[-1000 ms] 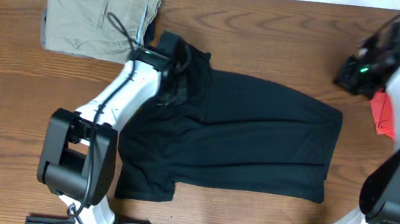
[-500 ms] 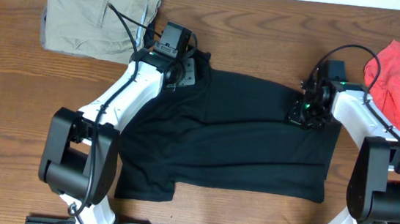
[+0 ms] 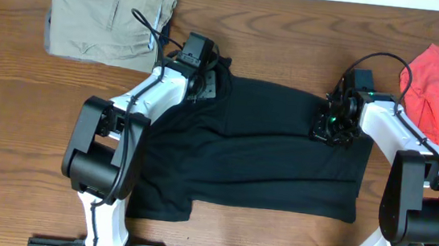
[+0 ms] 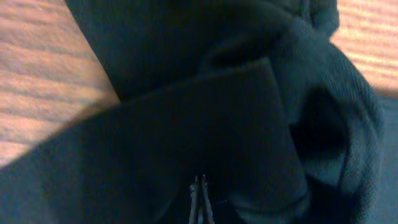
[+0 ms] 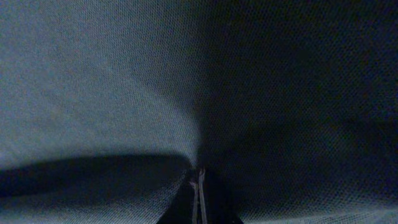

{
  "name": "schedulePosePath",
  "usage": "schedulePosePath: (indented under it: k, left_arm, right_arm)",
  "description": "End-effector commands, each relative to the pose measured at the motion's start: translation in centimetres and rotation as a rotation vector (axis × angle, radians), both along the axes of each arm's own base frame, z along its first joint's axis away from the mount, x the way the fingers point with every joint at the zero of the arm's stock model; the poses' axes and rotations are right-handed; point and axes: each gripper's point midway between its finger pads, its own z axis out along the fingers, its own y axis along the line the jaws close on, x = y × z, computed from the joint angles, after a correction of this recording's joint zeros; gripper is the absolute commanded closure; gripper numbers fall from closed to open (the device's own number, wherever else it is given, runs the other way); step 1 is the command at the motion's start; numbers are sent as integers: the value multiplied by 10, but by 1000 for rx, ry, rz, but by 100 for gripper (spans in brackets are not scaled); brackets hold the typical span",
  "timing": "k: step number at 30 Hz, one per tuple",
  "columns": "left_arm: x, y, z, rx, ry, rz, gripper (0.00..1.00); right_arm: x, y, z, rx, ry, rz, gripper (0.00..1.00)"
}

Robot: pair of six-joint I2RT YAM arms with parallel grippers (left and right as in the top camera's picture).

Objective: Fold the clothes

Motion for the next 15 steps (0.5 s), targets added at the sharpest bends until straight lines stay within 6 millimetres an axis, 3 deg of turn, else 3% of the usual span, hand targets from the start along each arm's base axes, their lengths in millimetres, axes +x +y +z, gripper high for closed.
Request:
schedulePosePath:
  k: [1, 8, 15]
  left_arm:
    - [6, 21, -2, 37, -6, 38, 94]
    - [5, 47, -13, 49, 35, 91, 94]
    - [-8, 57, -47, 71, 132, 103, 94]
  right_arm:
    - [-8, 2, -4, -7, 28, -2, 99]
    - [-22, 11, -12, -10, 63, 20, 99]
    - [-34, 13, -20, -13, 92, 22, 99]
